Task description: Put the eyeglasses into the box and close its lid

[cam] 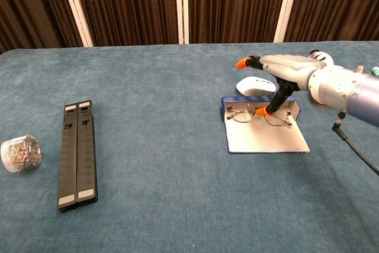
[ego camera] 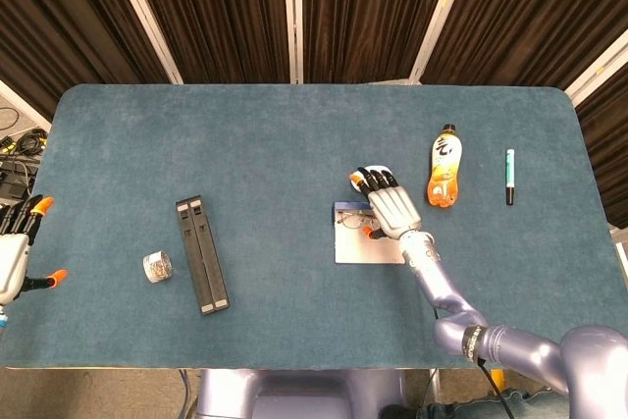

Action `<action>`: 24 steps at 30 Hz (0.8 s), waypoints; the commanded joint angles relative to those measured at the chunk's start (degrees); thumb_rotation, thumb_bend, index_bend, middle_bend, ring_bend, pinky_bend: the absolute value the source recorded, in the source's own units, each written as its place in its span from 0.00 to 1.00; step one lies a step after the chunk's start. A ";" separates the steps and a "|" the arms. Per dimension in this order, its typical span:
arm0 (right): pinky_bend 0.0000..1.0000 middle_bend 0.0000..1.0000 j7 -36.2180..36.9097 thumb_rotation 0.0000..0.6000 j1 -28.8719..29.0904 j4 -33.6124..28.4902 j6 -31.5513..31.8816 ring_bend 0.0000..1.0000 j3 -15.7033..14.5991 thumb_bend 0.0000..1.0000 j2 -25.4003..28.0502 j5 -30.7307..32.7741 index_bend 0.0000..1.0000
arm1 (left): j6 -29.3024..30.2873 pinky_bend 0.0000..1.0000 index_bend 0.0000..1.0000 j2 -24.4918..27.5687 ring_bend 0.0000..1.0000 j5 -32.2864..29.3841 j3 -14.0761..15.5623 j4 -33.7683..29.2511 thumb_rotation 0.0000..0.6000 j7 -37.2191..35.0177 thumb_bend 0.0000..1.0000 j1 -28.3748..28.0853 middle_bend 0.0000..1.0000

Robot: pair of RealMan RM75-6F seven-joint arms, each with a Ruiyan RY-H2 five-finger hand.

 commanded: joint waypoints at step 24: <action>0.00 0.00 0.21 1.00 3.24 18.97 -4.37 0.00 2.26 0.12 -9.29 1.08 0.09 | -1.18 0.00 0.00 -0.44 0.00 -1.81 -0.33 0.94 1.00 0.08 0.00 -0.53 0.00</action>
